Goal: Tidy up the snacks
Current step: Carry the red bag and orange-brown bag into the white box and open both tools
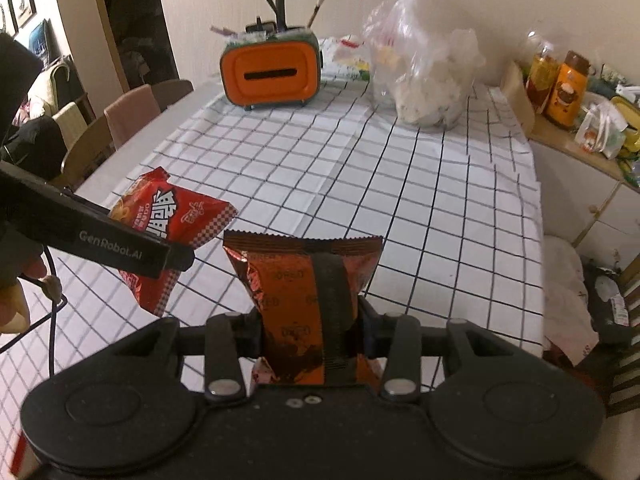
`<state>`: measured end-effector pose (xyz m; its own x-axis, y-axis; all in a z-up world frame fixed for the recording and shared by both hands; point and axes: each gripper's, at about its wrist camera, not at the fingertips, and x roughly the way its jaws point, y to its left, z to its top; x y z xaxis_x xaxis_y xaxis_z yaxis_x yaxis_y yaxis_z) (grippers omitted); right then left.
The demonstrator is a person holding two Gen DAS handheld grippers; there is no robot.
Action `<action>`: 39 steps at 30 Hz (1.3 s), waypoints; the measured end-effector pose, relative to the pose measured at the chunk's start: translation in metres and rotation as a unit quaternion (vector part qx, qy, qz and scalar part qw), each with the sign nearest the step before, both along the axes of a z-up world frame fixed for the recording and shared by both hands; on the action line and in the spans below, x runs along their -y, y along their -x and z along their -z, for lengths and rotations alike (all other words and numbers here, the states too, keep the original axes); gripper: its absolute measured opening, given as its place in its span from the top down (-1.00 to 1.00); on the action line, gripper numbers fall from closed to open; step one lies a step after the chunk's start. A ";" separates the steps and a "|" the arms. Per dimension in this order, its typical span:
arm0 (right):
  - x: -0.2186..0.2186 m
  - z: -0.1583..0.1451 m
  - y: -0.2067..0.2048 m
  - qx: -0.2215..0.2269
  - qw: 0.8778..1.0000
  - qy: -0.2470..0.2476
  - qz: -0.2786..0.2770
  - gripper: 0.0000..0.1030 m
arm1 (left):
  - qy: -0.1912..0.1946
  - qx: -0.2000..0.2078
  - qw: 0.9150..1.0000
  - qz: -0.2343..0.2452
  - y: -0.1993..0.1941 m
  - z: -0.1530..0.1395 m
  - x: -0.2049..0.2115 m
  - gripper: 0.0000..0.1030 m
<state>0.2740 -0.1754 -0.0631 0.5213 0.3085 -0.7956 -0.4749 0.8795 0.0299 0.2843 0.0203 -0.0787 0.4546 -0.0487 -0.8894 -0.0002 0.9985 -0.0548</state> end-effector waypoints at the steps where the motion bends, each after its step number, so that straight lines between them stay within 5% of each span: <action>1: 0.000 -0.006 0.004 0.001 1.000 -0.001 0.002 0.21 | 0.001 0.005 1.000 0.004 0.005 -0.007 0.001 -0.56; 11: 0.005 -0.047 0.057 0.002 1.000 -0.006 0.008 0.21 | 0.005 0.020 0.999 0.040 0.058 -0.048 0.012 -0.56; 22: 0.013 -0.060 0.117 -0.011 1.000 -0.018 0.012 0.21 | 0.012 0.016 0.997 0.068 0.126 -0.061 0.021 -0.56; 39: 0.030 -0.033 0.187 -0.051 0.997 -0.030 0.047 0.21 | 0.009 0.011 0.994 0.112 0.211 -0.044 0.043 -0.56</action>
